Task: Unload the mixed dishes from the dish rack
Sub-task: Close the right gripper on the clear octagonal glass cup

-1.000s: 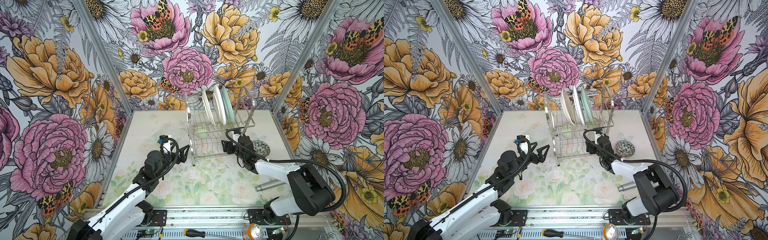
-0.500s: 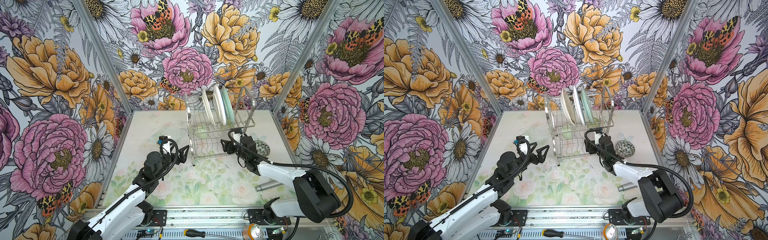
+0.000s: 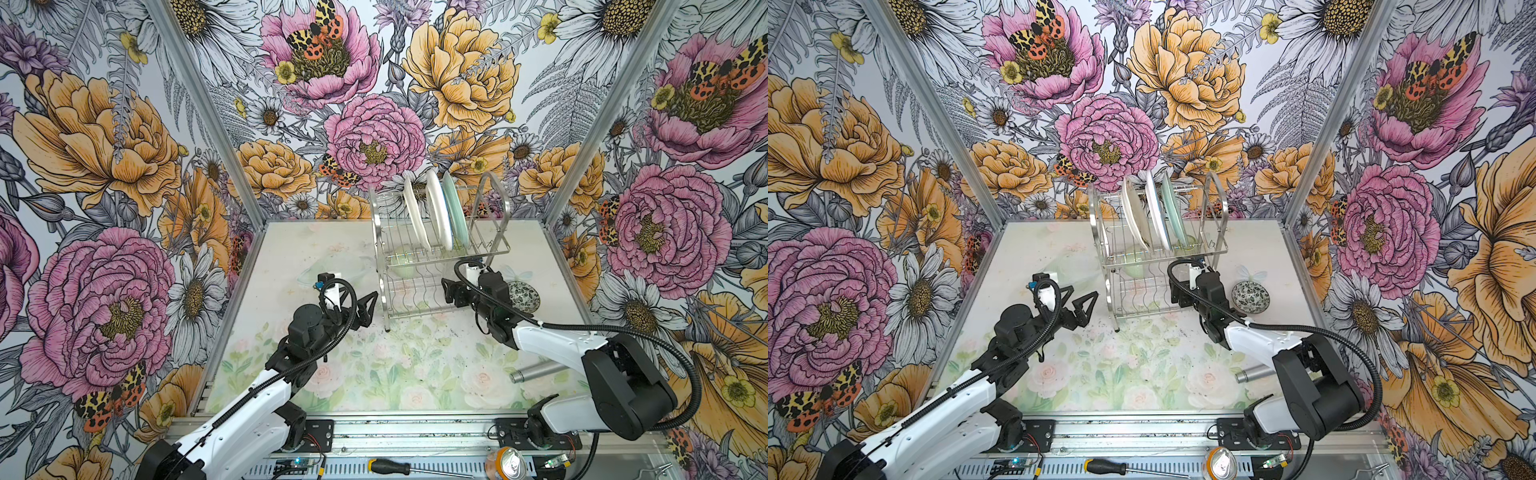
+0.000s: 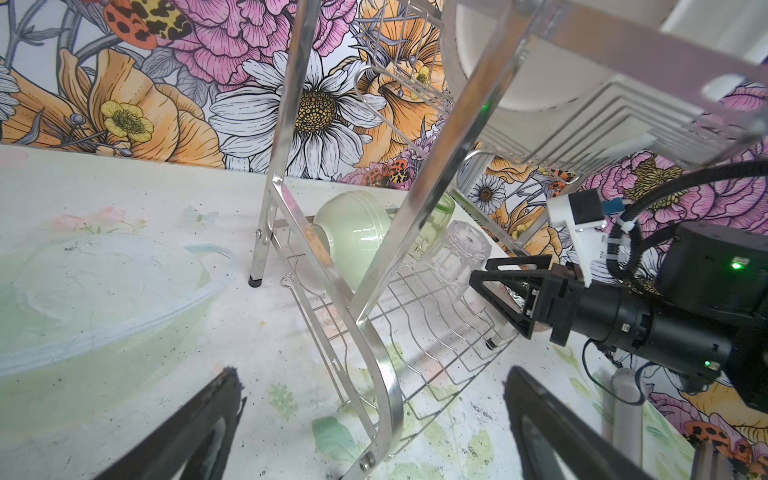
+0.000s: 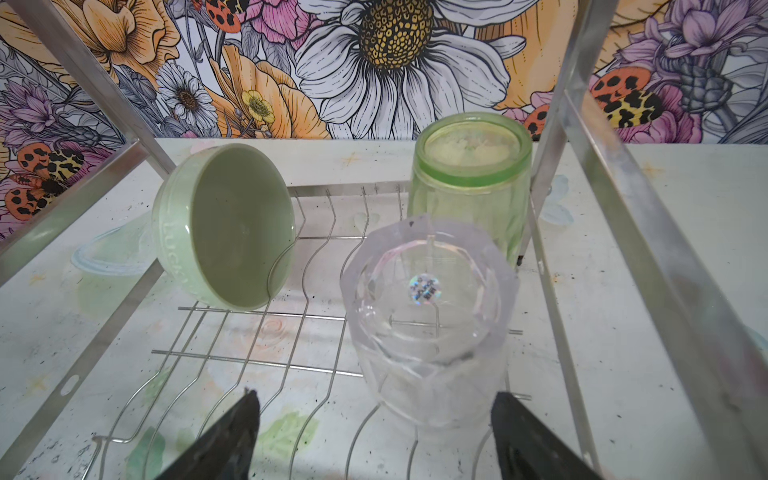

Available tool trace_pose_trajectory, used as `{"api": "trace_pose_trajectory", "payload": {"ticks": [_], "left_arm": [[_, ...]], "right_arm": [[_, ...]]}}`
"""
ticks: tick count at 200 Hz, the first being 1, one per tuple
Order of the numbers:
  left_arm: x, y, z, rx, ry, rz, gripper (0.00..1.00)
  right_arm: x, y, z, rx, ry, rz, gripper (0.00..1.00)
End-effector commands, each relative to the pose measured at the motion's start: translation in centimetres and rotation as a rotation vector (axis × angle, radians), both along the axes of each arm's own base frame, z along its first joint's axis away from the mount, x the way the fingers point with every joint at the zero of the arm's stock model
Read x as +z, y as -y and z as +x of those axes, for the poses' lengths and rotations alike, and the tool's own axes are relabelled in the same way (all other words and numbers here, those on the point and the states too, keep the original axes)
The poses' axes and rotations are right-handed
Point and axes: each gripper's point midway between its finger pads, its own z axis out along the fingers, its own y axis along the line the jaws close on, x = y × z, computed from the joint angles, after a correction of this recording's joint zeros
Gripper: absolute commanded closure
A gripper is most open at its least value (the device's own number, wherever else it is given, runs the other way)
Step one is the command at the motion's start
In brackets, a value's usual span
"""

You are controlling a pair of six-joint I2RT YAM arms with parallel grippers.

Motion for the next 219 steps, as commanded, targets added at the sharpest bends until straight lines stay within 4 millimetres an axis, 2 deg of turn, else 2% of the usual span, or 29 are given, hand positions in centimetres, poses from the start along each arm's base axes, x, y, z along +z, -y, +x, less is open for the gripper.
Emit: {"api": "trace_pose_trajectory", "payload": {"ticks": [1,26,87,127,173,219], "left_arm": [[0.2,-0.5,0.0,0.015,0.011,-0.016,0.01],[-0.1,-0.8,0.1,0.023,0.004,-0.01,0.01],[-0.3,-1.1,0.4,0.035,0.0,-0.01,0.01],[-0.7,-1.2,0.7,0.038,-0.011,-0.014,0.01],[-1.0,-1.2,0.9,0.04,-0.019,-0.013,0.01],[-0.9,-1.1,1.0,0.036,-0.021,-0.018,0.01]], "right_arm": [[2.0,-0.2,1.8,-0.02,0.065,-0.001,0.08],[2.0,-0.2,2.7,-0.039,0.076,-0.007,0.04],[1.7,0.0,4.7,-0.091,0.089,-0.036,0.03],[1.4,-0.2,5.2,-0.088,0.087,-0.046,0.14],[1.3,-0.6,4.8,-0.052,0.079,-0.033,0.29],[1.8,-1.5,4.2,-0.002,0.073,0.013,0.33]]}}
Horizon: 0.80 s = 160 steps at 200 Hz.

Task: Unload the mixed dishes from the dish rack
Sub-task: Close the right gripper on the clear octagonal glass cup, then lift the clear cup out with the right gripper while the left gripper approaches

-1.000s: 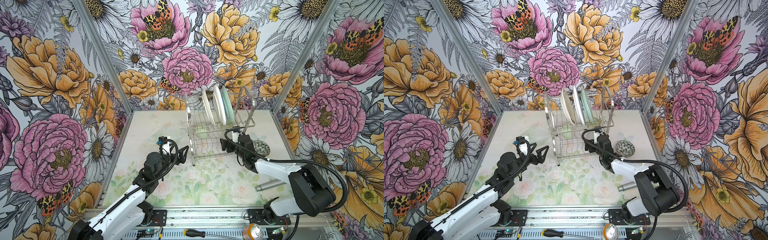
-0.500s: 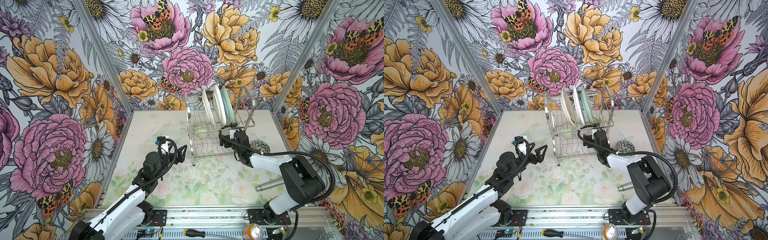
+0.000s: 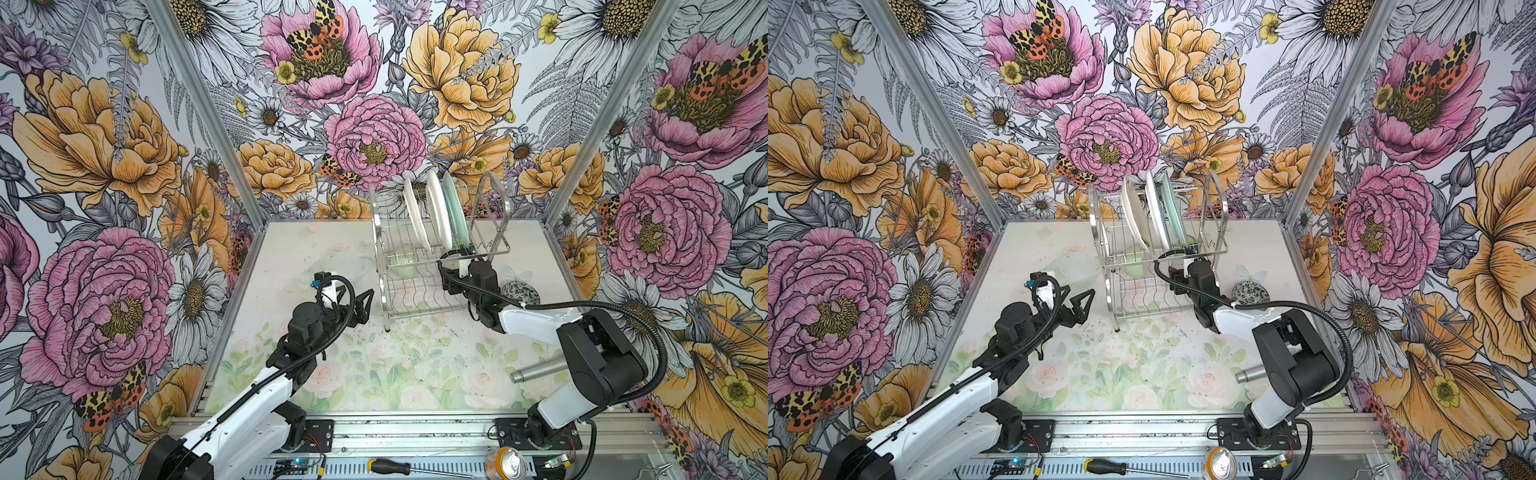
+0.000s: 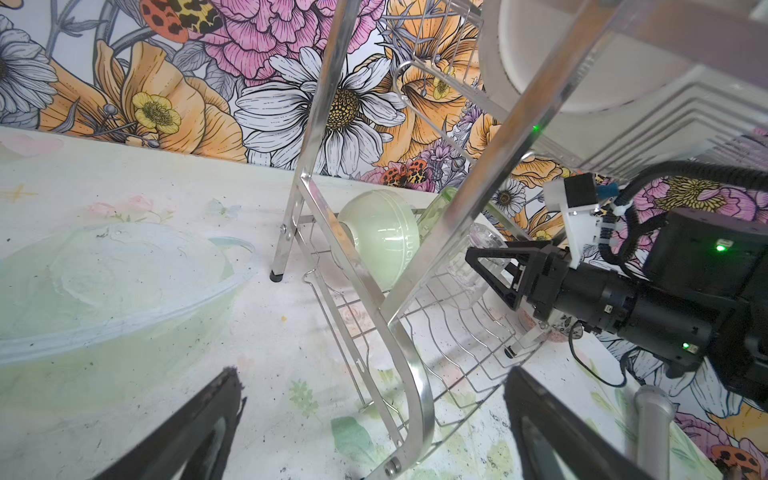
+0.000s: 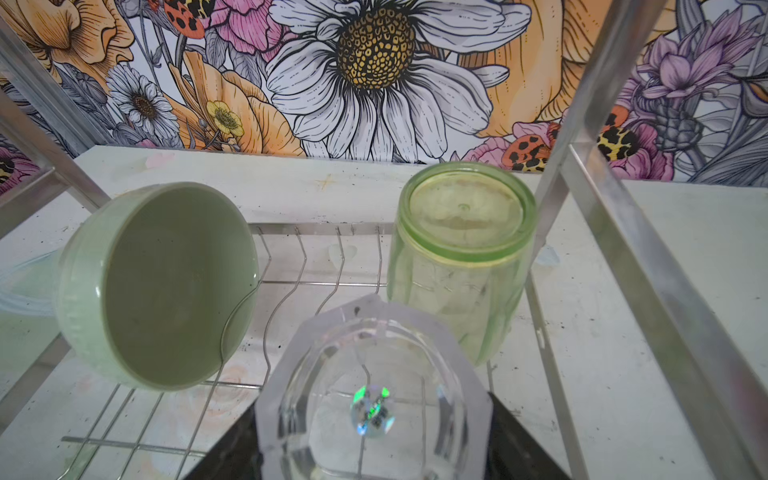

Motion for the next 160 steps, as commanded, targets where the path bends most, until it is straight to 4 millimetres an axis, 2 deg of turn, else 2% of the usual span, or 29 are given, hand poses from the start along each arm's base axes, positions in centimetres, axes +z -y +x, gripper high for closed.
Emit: {"api": "trace_pose_trajectory", "payload": {"ticks": [1,46,92,160], "left_arm": [[0.1,0.0,0.0,-0.01,0.008,-0.019,0.01],[0.9,0.1,-0.4,-0.021,0.015,-0.046,0.01],[2.0,-0.2,-2.0,-0.027,0.033,-0.116,0.01],[3.6,0.3,-4.3,-0.057,0.045,-0.157,0.01]], "right_arm": [[1.8,-0.9,0.1,0.035,0.032,0.054,0.33],[3.6,-1.2,-1.4,0.068,0.036,0.128,0.36],[5.2,-0.7,-3.9,0.093,0.057,0.185,0.37],[6.3,-1.4,-7.4,0.207,0.074,0.241,0.4]]}}
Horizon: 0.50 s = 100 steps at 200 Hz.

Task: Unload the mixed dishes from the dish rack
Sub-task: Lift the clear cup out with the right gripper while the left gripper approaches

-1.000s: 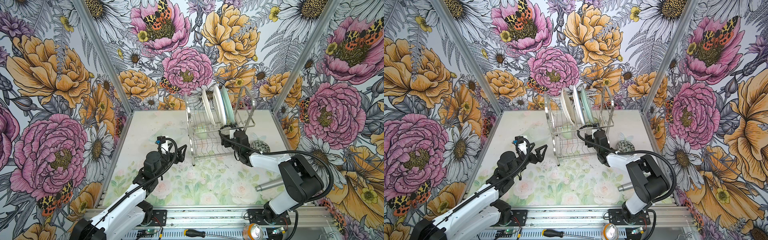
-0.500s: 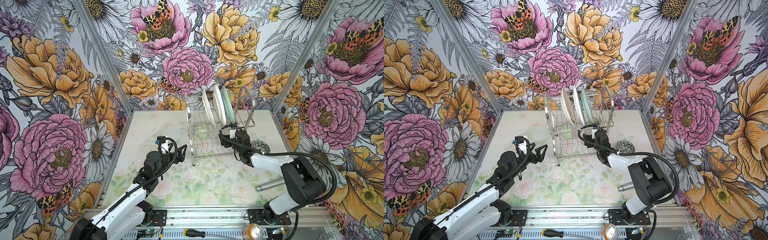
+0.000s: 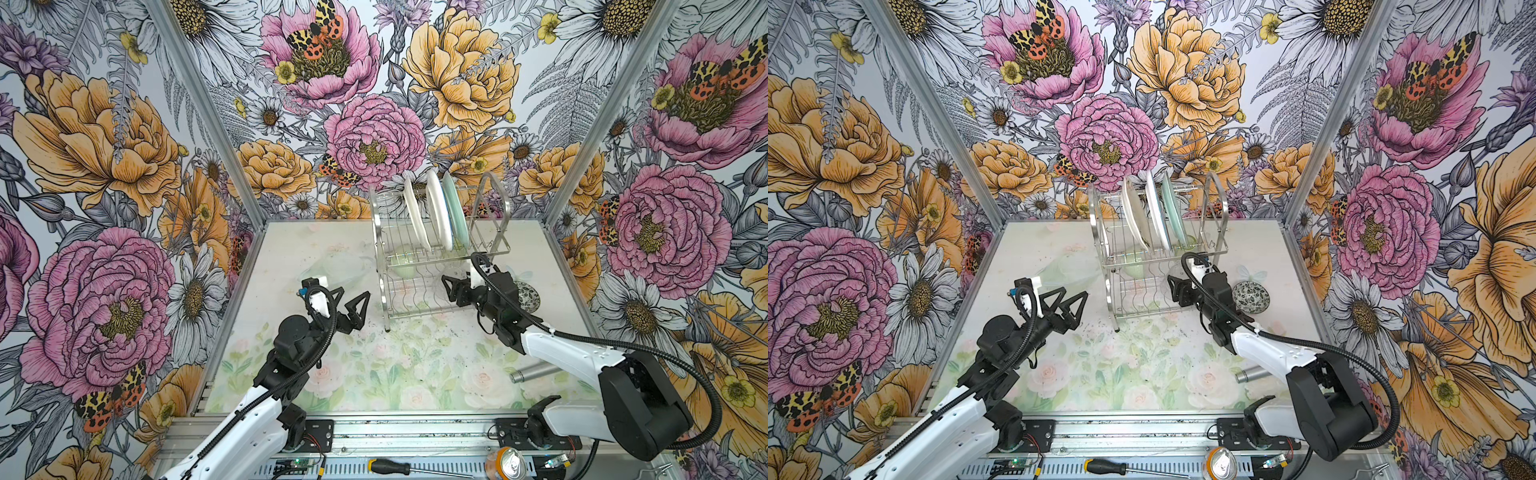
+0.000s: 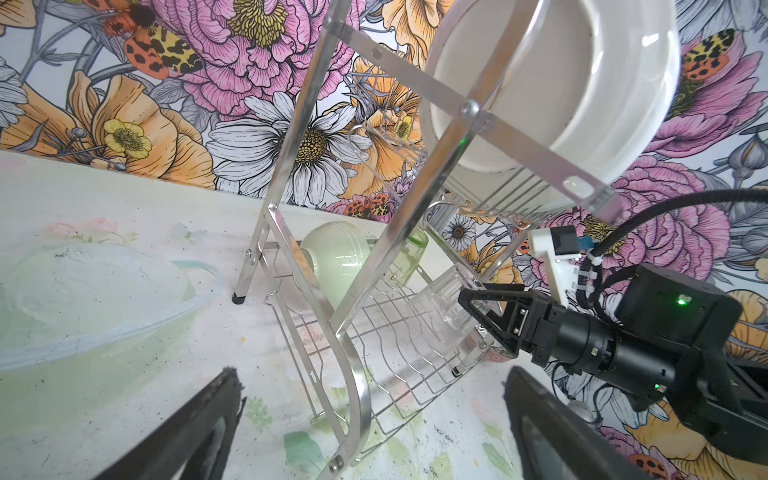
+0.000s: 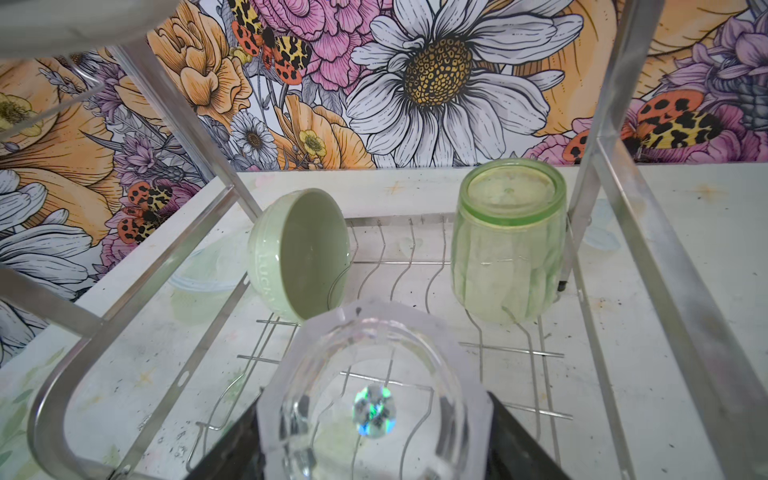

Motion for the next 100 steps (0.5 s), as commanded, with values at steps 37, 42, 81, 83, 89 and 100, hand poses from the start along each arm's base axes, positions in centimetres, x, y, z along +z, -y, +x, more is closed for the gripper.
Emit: {"api": "trace_pose_trajectory", "payload": {"ticks": [37,42,81,83,89,100], "left_arm": [[0.4,1.6,-2.0,-0.045,-0.028,-0.029,0.01],[0.5,1.8,-2.2,-0.053,-0.028,-0.03,0.01],[1.0,3.6,-3.3,-0.102,-0.039,-0.046,0.01],[1.0,3.7,-3.4,-0.104,-0.039,-0.047,0.01],[1.1,3.9,-3.5,-0.111,-0.04,-0.05,0.01],[1.3,4.3,-3.8,-0.121,-0.043,-0.058,0.01]], "right_arm": [[3.2,-1.4,-3.0,0.144,0.078,0.098,0.4],[3.4,-1.5,-3.3,0.158,0.079,0.106,0.4],[4.2,-1.8,-5.4,0.212,0.088,0.164,0.41],[4.2,-1.8,-5.5,0.215,0.088,0.167,0.41],[4.4,-1.7,-5.9,0.219,0.091,0.178,0.41],[4.6,-1.7,-6.5,0.227,0.094,0.202,0.42]]}}
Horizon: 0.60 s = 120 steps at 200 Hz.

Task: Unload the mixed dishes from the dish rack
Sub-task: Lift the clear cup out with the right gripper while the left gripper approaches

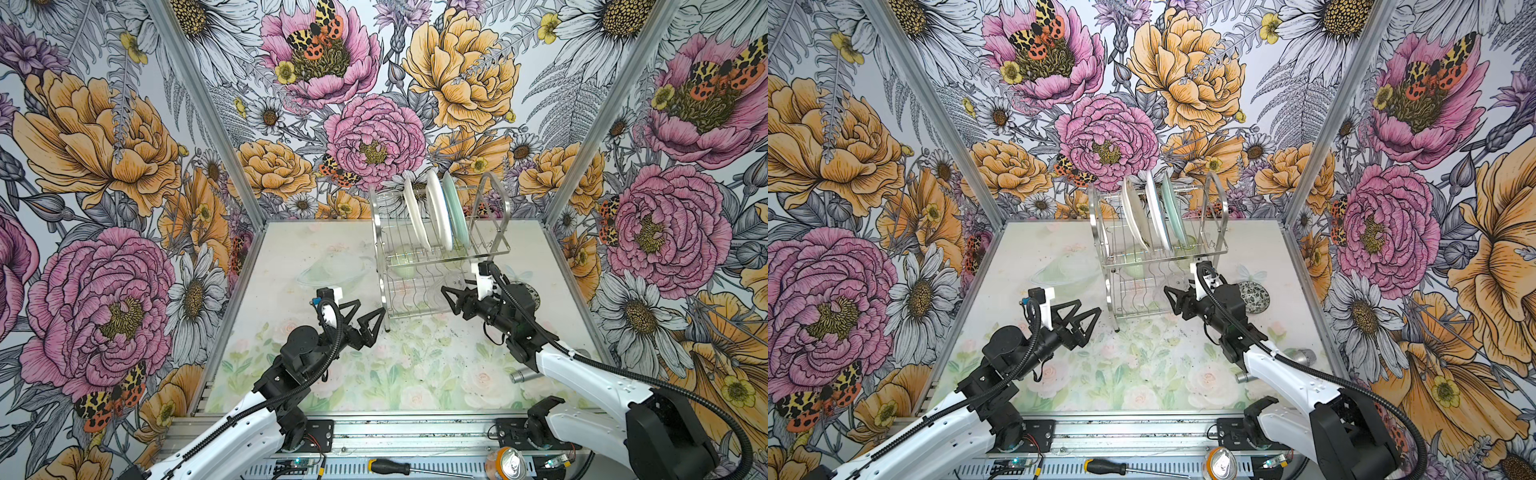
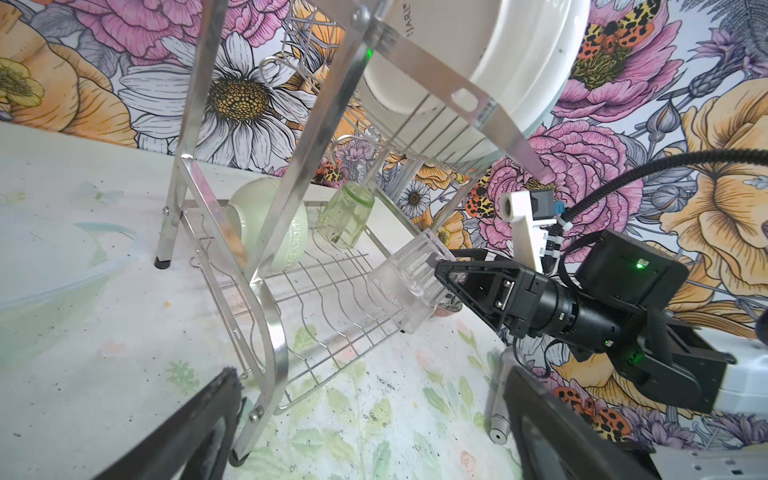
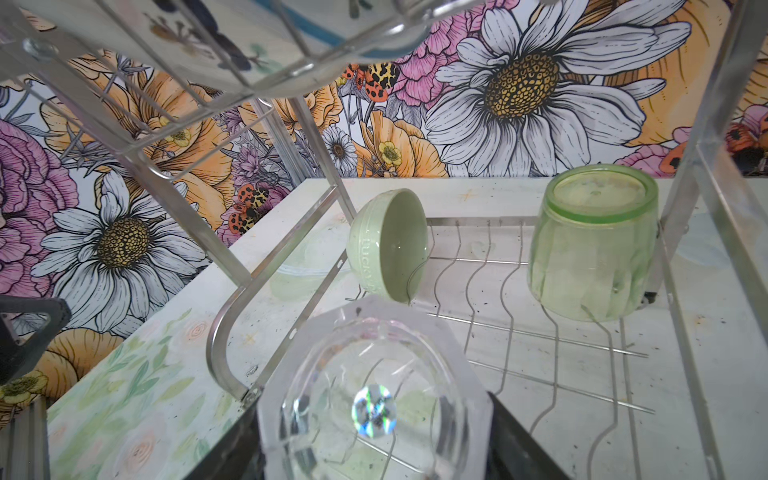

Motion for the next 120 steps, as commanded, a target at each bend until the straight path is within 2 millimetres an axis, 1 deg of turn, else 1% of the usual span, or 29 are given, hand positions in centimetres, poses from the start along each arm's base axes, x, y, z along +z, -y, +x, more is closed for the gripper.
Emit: {"api": "trace_pose_trajectory", "payload": {"ticks": [1,28,50,90,120], "left_arm": [[1.5,0.2,-0.1,0.02,0.003,-0.033,0.01],[1.8,1.1,-0.7,0.001,-0.014,-0.068,0.01],[1.7,1.8,-1.0,-0.015,-0.04,-0.098,0.01],[1.5,3.2,-1.3,-0.047,-0.1,-0.174,0.02],[1.7,4.2,-1.7,-0.081,-0.137,-0.246,0.04]], "right_arm": [[2.1,-0.3,-1.3,0.046,0.045,0.086,0.42],[3.0,-0.2,-2.7,0.061,0.05,0.157,0.42],[3.7,0.1,-3.7,0.063,0.057,0.208,0.42],[6.2,0.7,-5.4,0.067,0.081,0.352,0.44],[7.5,0.8,-6.5,0.083,0.091,0.439,0.45]]}}
